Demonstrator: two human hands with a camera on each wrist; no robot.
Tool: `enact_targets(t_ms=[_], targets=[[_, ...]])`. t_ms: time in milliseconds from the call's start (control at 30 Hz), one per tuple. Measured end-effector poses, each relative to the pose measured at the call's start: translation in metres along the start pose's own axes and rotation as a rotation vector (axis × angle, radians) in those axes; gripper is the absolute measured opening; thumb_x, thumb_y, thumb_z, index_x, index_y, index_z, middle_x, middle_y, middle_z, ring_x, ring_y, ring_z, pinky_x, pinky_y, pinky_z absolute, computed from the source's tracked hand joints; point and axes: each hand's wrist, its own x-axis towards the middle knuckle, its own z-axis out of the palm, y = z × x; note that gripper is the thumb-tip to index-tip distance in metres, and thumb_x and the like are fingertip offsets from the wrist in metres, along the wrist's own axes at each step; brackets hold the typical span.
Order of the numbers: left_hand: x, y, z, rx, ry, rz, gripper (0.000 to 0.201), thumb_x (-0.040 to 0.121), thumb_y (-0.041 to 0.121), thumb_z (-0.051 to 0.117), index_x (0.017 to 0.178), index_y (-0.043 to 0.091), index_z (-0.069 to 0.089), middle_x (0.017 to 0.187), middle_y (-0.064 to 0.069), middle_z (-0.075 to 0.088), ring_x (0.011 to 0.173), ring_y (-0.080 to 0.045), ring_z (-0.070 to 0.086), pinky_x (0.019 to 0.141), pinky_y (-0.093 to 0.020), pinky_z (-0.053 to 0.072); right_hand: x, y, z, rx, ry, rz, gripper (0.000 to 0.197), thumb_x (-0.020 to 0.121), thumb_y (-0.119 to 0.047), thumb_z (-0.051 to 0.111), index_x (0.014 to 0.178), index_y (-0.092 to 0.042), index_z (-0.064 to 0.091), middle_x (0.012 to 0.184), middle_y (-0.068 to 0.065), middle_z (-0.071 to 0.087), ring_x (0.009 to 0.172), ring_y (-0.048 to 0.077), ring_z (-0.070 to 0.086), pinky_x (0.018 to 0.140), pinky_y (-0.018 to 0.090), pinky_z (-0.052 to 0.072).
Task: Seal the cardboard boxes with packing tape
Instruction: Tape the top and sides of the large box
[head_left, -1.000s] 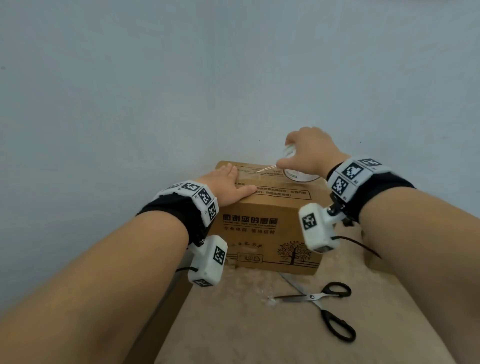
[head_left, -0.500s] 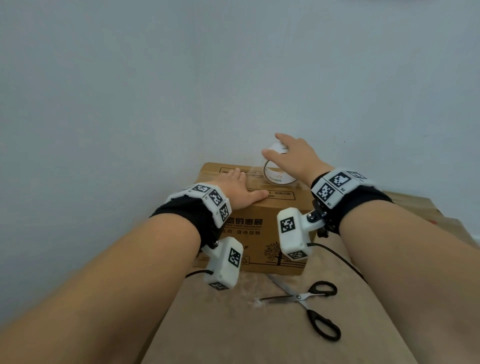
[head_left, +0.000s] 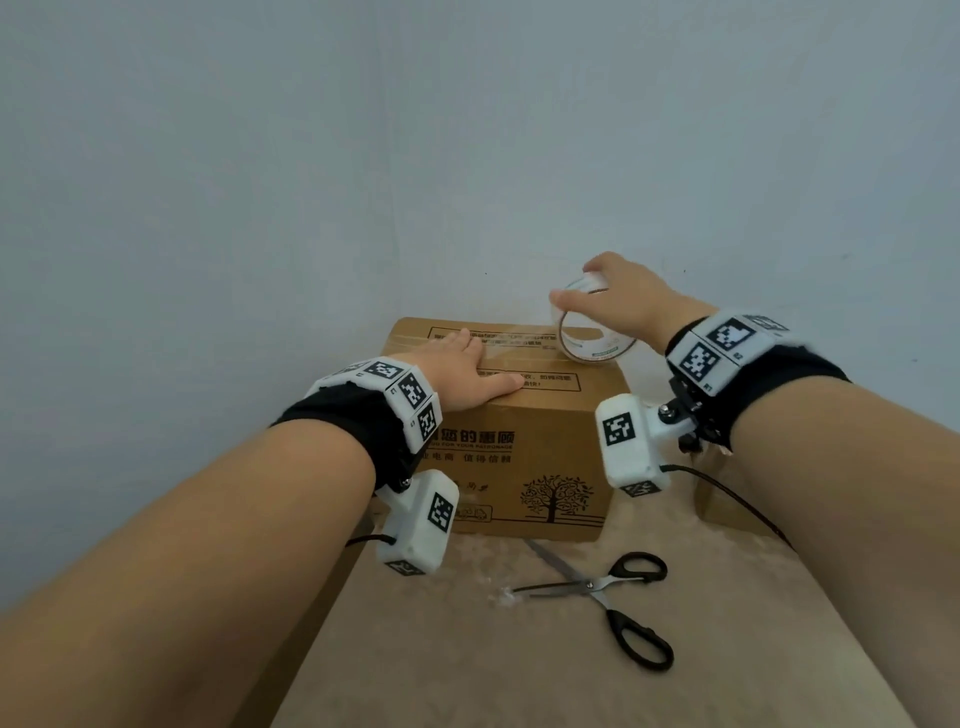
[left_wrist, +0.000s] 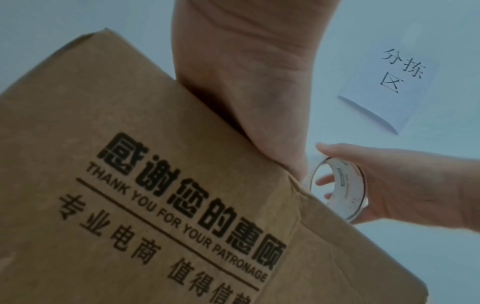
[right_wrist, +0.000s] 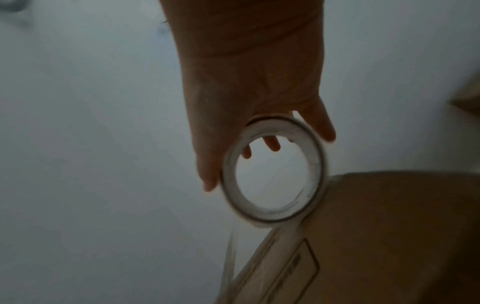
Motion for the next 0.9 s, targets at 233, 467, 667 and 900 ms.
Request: enact_targets(t_ms=[233,467,667,900], targets=[[0.009,0.038,-0.003,0.057,-0.045,0.036,0.092,0.088,0.074,0.019,0.153,0.012,0.001,0.16,-0.007,-0.003,0.147,-0.027,0.002,0.12,-0.044,0.008,-0.009,0.015,0.016,0.478,0.076,0.058,0.061,0.081,-0.055,0.065,0.132,-0.028,0.044,0.116,-0.004,0.053,0.097,0.017,0.055,0.074,0.038,0.053],[0.01,0.04,0.004,-0.028,-0.003,0.084,0.096,0.086,0.076,0.018,0.152,0.009,0.001,0.16,-0.01,-0.004,0.148,-0.021,0.0,0.12,-0.039,0.005,-0.002,0.007,0.018,0.381,0.141,-0.032,0.054,0.08,-0.044,0.069,0.126,-0.021,0.052,0.119,0.002,0.056,0.099,0.016,0.055,0.07,0.022,0.045],[0.004,0.039,0.002,-0.028,0.019,0.108,0.093,0.088,0.073,0.02,0.152,0.009,0.0,0.16,-0.008,-0.002,0.148,-0.02,0.003,0.118,-0.036,0.005,0.002,0.013,-0.012,-0.219,0.11,0.002,0.068,0.078,-0.041,0.065,0.141,-0.028,0.044,0.138,0.009,0.037,0.114,0.028,0.054,0.097,0.041,0.046],[0.006,0.04,0.002,-0.015,0.012,0.117,0.092,0.088,0.073,0.021,0.153,0.01,0.0,0.16,-0.008,-0.002,0.148,-0.02,0.003,0.119,-0.036,0.006,0.005,0.029,-0.009,-0.283,0.066,0.075,0.069,0.076,-0.048,0.062,0.141,-0.033,0.044,0.142,0.012,0.036,0.124,0.036,0.044,0.101,0.045,0.041]])
